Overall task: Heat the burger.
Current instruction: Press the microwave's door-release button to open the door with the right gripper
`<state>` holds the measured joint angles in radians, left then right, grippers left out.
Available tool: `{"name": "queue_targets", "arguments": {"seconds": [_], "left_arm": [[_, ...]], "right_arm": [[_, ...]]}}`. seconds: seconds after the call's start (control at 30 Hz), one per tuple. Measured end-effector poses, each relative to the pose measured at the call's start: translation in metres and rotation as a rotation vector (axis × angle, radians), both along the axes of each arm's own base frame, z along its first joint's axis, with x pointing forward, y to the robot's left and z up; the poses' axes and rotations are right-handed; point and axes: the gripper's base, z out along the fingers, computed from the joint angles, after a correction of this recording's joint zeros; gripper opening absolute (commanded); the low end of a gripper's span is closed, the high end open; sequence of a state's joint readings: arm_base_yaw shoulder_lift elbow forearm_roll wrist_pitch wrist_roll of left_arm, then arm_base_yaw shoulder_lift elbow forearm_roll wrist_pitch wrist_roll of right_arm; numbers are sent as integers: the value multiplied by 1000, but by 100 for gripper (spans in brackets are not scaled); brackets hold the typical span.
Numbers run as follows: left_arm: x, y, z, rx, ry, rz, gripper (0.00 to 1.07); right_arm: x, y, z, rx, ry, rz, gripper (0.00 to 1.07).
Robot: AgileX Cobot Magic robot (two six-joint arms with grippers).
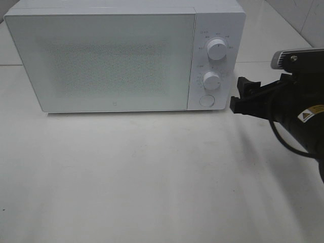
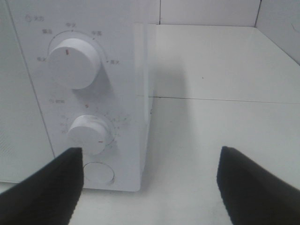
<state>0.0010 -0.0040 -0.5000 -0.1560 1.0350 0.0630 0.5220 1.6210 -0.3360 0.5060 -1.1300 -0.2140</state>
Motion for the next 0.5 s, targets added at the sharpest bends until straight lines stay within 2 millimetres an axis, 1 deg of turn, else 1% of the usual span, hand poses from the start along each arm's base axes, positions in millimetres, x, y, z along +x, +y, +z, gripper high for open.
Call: {"name": "queue_targets", "arguments": {"seconds": [0.07, 0.1, 0.13, 0.2, 0.23, 0.27, 0.37, 0.5], "left_arm": [[0, 0, 0, 0, 0, 0, 98], [0, 0, 0, 0, 0, 0, 98], [0, 0, 0, 0, 0, 0, 98], [0, 0, 0, 0, 0, 0, 98], [0, 0, 0, 0, 0, 0, 98], [0, 0, 0, 0, 0, 0, 98], [0, 0, 0, 0, 0, 0, 98], [0, 0, 0, 0, 0, 0, 98]], "right_arm": [[0, 3, -2, -4, -1, 5, 76], [-2, 8, -8, -13, 6, 15, 76], [-2, 8, -8, -13, 6, 15, 76], [-5, 17, -14, -25, 18, 34, 76], [-5, 17, -14, -25, 18, 34, 76], [-7, 21, -19, -31, 32, 38, 76], [-11, 26, -25, -37, 52, 42, 76], [-14, 30, -26, -34, 57, 37, 76]]}}
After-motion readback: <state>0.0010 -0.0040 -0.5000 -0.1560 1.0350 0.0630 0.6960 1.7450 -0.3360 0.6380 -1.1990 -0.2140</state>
